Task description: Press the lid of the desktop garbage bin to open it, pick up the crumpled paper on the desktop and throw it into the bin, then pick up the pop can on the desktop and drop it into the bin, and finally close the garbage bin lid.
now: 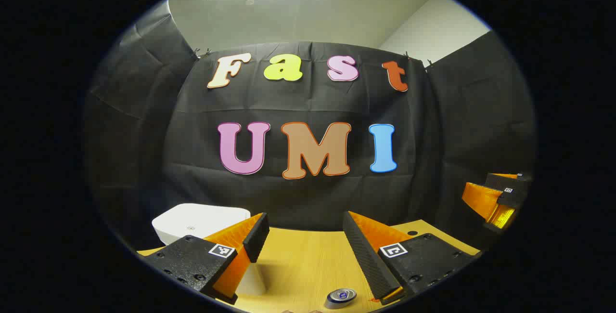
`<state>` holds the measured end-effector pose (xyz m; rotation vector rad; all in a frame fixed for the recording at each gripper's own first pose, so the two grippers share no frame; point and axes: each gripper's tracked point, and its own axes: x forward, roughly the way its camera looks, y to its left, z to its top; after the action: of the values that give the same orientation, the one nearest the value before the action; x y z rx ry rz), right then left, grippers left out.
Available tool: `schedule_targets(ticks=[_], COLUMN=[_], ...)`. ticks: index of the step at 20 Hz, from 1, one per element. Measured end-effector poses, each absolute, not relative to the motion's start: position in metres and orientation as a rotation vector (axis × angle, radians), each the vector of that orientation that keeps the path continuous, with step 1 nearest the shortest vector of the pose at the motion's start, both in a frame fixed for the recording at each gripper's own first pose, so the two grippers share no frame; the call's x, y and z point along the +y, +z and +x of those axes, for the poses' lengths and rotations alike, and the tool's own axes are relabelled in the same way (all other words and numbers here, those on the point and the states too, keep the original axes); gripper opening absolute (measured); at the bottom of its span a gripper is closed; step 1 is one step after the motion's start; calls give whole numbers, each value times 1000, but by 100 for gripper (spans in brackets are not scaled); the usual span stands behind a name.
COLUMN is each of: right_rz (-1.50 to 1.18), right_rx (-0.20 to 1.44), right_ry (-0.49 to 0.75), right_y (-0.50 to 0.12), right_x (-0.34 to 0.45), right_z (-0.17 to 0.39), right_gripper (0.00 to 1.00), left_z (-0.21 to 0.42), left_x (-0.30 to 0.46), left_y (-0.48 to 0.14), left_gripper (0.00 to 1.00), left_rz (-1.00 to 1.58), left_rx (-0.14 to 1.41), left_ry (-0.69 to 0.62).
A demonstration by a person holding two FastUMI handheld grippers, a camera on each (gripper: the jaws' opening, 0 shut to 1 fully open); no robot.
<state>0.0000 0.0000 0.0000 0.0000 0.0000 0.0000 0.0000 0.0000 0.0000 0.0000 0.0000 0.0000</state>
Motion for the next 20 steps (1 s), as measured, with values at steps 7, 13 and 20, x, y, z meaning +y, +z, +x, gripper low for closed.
schedule_targets(ticks=[7,13,20], right_rz=[-1,1,-3], right_rx=[-17,-21,-23], right_ry=[13,1,16], right_y=[5,6,7], right_x=[3,0,7], right_z=[-3,-7,-8], right_gripper=[100,96,96], left_z=[-3,-3,-4], left_x=[5,0,1], left_y=[6,4,7], left_gripper=[93,93,93], left_rz=[9,3,3], left_rx=[-9,-7,-21], left_ry=[17,5,5])
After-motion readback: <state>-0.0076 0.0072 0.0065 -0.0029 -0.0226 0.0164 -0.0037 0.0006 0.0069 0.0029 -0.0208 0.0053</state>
